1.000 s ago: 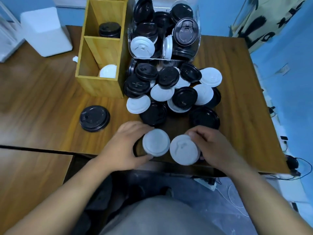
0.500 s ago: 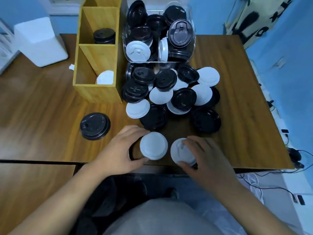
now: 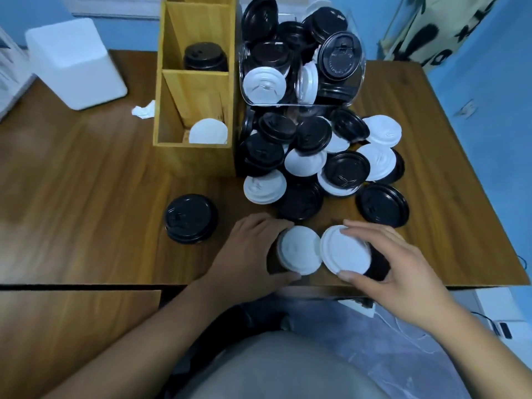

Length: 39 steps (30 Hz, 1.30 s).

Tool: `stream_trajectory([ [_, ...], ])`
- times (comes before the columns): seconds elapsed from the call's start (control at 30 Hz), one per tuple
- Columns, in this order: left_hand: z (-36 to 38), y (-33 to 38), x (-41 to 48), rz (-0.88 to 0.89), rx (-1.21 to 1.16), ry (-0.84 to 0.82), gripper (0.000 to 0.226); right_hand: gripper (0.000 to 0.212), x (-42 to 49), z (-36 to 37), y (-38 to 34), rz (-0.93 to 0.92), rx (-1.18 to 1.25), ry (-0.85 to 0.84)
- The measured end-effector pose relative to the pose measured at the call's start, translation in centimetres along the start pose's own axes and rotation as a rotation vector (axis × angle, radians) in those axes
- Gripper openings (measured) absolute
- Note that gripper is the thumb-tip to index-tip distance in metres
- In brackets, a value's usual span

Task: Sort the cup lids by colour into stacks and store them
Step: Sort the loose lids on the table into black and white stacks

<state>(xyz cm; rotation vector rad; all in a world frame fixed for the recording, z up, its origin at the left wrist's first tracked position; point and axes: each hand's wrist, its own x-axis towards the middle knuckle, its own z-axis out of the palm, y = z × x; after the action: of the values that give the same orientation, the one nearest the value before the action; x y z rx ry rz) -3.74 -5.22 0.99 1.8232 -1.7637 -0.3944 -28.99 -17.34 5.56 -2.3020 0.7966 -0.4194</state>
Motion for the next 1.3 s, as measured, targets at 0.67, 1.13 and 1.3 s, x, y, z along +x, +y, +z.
stream_trajectory([
  [0.67, 0.0, -0.8, -0.5, 0.104, -0.065, -0.019, 0.089, 0.056, 3.7, 5.1, -0.6, -0.231, -0.121, -0.208],
  [1.13, -2.6, -2.6, -2.7, 0.027, -0.011, 0.037, 0.071, 0.060, 11.7, 6.6, -5.9, 0.011, -0.495, 0.121],
  [1.3, -2.5, -2.6, -2.6, 0.023, -0.026, 0.045, 0.070, 0.065, 13.7, 8.2, -6.6, 0.131, -0.645, 0.047],
])
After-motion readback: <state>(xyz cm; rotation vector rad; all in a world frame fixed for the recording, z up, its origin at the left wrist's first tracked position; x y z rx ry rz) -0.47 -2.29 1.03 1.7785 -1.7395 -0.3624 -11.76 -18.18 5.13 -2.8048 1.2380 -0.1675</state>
